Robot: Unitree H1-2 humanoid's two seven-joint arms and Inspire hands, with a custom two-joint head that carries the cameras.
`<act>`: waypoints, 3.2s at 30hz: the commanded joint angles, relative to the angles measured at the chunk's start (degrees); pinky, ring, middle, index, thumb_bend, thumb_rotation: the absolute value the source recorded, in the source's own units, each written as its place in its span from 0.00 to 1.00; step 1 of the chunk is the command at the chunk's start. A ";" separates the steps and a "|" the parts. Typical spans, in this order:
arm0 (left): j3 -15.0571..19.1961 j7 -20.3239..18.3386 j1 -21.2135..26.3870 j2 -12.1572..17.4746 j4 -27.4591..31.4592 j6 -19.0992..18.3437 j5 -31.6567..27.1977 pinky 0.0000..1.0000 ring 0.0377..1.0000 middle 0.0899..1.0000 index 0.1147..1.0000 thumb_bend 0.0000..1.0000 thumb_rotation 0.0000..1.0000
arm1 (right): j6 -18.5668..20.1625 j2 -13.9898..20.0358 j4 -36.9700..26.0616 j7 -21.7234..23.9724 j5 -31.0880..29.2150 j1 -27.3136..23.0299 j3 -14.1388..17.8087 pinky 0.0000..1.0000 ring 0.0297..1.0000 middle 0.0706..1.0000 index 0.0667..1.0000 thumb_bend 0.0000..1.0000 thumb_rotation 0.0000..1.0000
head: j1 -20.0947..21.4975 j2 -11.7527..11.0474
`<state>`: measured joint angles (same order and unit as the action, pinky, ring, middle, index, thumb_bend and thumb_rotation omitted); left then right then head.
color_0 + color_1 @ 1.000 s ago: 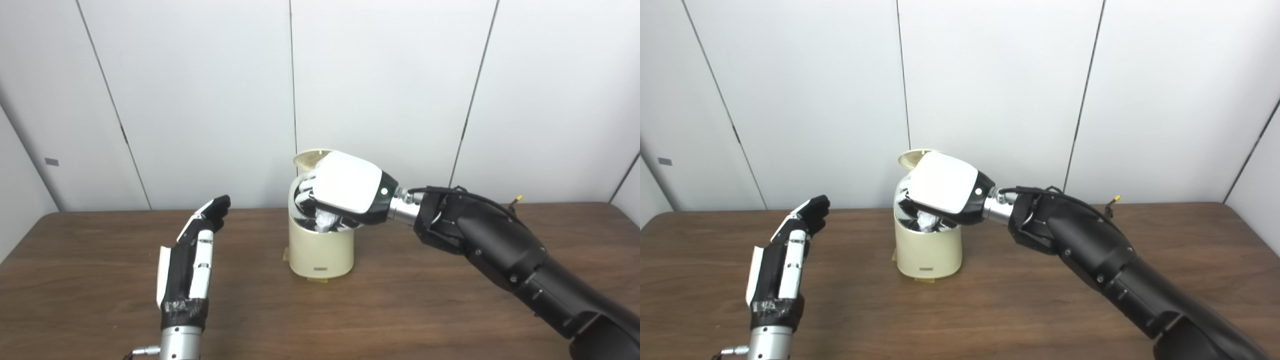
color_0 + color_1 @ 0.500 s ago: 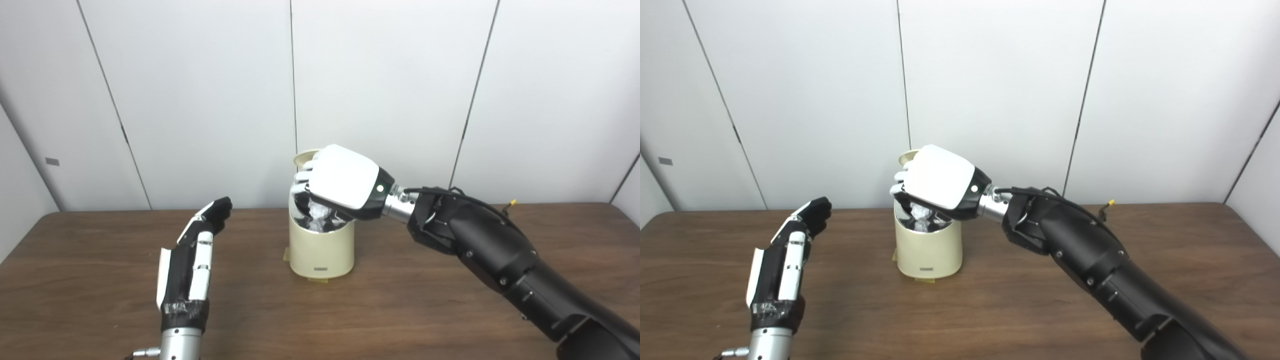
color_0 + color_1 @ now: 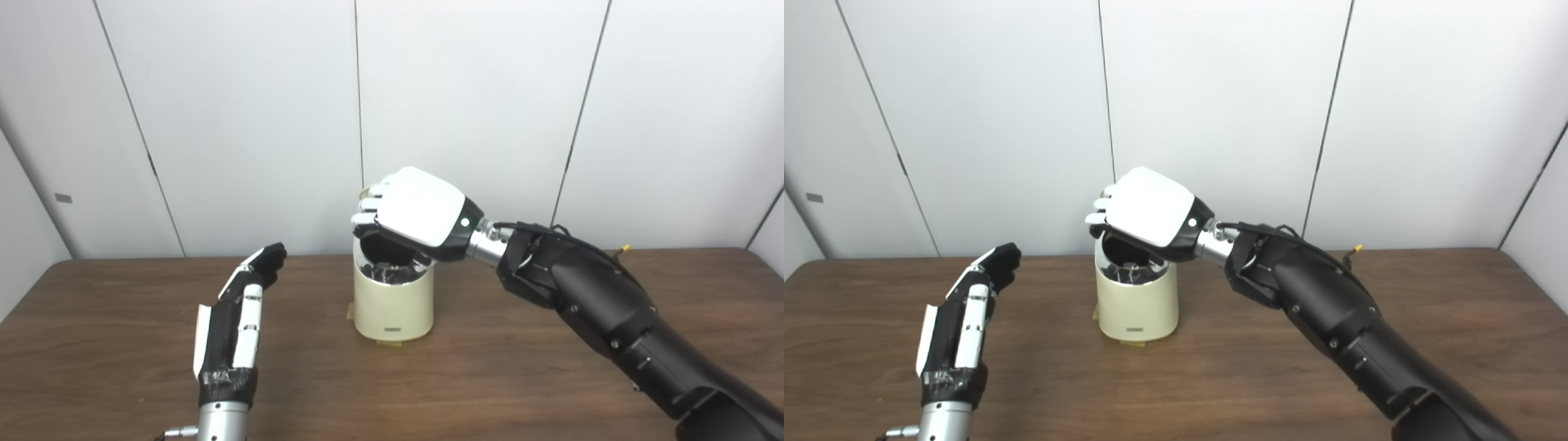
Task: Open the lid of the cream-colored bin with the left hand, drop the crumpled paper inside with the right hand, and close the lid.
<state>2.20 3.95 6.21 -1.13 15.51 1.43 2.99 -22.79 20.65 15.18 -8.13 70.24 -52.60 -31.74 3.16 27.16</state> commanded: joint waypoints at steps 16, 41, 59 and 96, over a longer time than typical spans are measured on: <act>-0.04 0.08 1.89 0.06 0.00 2.45 -0.04 0.89 0.85 0.80 0.78 0.16 0.83 | -2.78 0.05 0.69 -10.73 -3.63 -0.96 3.40 0.37 0.45 0.48 0.48 0.70 0.15 | 0.33 -0.02; 0.15 -1.15 2.65 2.38 -1.95 4.22 -1.04 0.83 0.82 0.78 0.76 0.16 0.79 | 0.83 -9.40 -9.00 2.01 -51.78 27.31 20.85 0.99 1.00 1.00 1.00 0.55 1.00 | 0.90 -0.73; -3.22 -7.90 17.52 13.19 4.03 -11.05 11.13 0.97 0.85 0.77 0.79 0.61 1.00 | -0.21 -13.13 -4.57 0.41 -50.82 38.93 25.49 0.96 1.00 1.00 0.99 0.59 1.00 | 1.20 -0.90; -24.53 -24.52 48.15 20.23 -15.53 -17.02 42.84 1.00 0.93 0.79 0.75 0.96 1.00 | 0.02 -14.73 0.16 0.23 -51.60 42.79 25.83 0.94 0.97 0.98 0.98 0.51 1.00 | 0.73 -0.77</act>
<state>-22.75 -21.10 51.73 18.68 -0.52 -16.11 44.10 -20.87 6.68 12.37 -6.76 18.26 -13.24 -5.48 3.87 26.37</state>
